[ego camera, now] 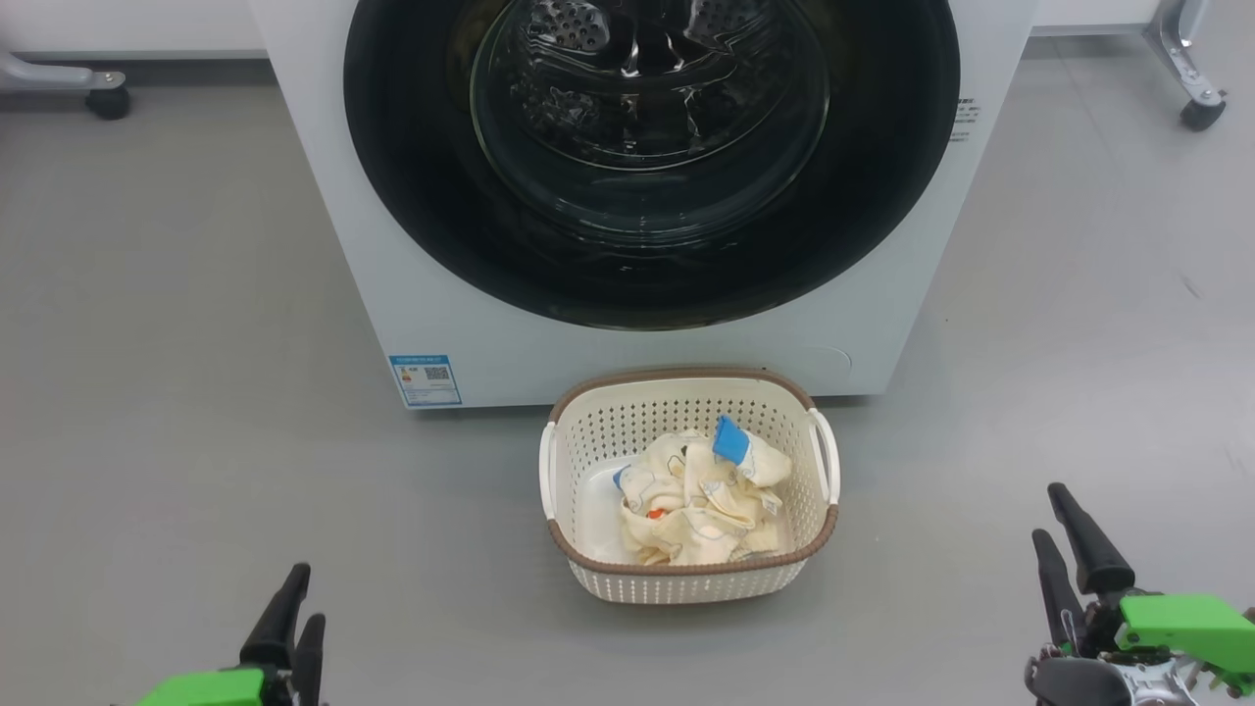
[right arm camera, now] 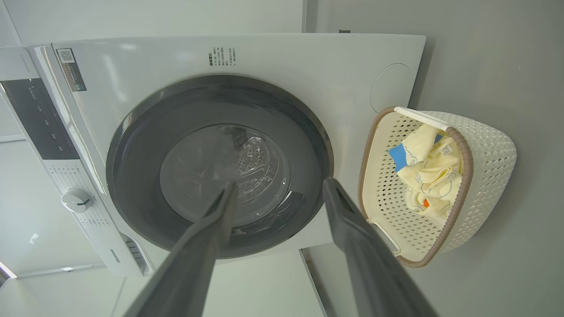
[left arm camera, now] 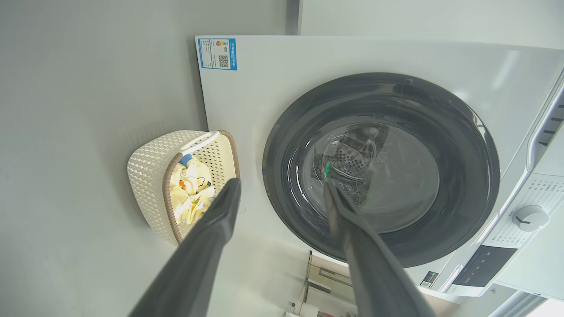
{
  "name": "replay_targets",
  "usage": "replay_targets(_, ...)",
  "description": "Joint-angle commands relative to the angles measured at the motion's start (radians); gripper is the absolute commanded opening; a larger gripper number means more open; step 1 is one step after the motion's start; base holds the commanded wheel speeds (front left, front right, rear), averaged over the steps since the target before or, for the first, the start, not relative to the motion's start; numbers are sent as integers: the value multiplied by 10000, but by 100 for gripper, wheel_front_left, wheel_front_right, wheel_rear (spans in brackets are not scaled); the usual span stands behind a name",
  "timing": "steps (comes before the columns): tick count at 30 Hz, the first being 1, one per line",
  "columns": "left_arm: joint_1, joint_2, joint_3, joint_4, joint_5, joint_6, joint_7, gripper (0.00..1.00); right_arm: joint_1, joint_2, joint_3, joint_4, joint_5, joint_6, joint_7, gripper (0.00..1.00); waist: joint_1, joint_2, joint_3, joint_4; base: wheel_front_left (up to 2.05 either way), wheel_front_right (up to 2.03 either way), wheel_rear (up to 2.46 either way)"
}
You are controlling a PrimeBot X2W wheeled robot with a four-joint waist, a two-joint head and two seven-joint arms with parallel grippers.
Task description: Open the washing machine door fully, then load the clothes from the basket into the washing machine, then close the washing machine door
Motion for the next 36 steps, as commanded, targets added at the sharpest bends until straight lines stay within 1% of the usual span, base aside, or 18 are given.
replay_targets(1,-553,98,2,-418,133,-15,-89,100,-560,-114,-30,-390,-85,-4,-67,100,0,0,2,3,0,0,0)
replay_targets(9,-662,174,-152,-556,399,-20,-342,100,-626,-191,-15,-479,-467,-6,-256,100,0,0,16,8,0,0,0)
replay_targets(15,-758,354,-337,-558,1174,-16,-689,100,-689,-297,34,-467,-1235,-8,-505,100,0,0,9,10,0,0,0)
replay_targets(22,-884,371,-350,-703,2521,75,-938,100,-785,-367,60,-497,-2580,-9,-737,100,0,0,22,21,0,0,0)
replay_targets(23,-884,371,-350,-703,2521,75,-938,100,-785,-367,60,-497,-2580,-9,-737,100,0,0,22,21,0,0,0)
replay_targets(24,-890,373,-347,-750,2776,82,-968,100,-800,-370,64,-511,-2794,-10,-762,100,0,0,27,23,0,0,0)
replay_targets(27,-897,357,-352,-886,3526,109,-1057,100,-834,-407,79,-552,-3545,-10,-842,100,0,0,41,27,0,0,0)
replay_targets(28,-903,335,-360,-979,3993,119,-1117,100,-862,-409,82,-582,-4040,-11,-892,100,0,0,56,29,0,0,0)
replay_targets(36,-947,341,-493,-1172,5781,164,-1353,100,-965,-418,103,-727,-5926,-13,-1115,100,0,0,110,39,0,0,0)
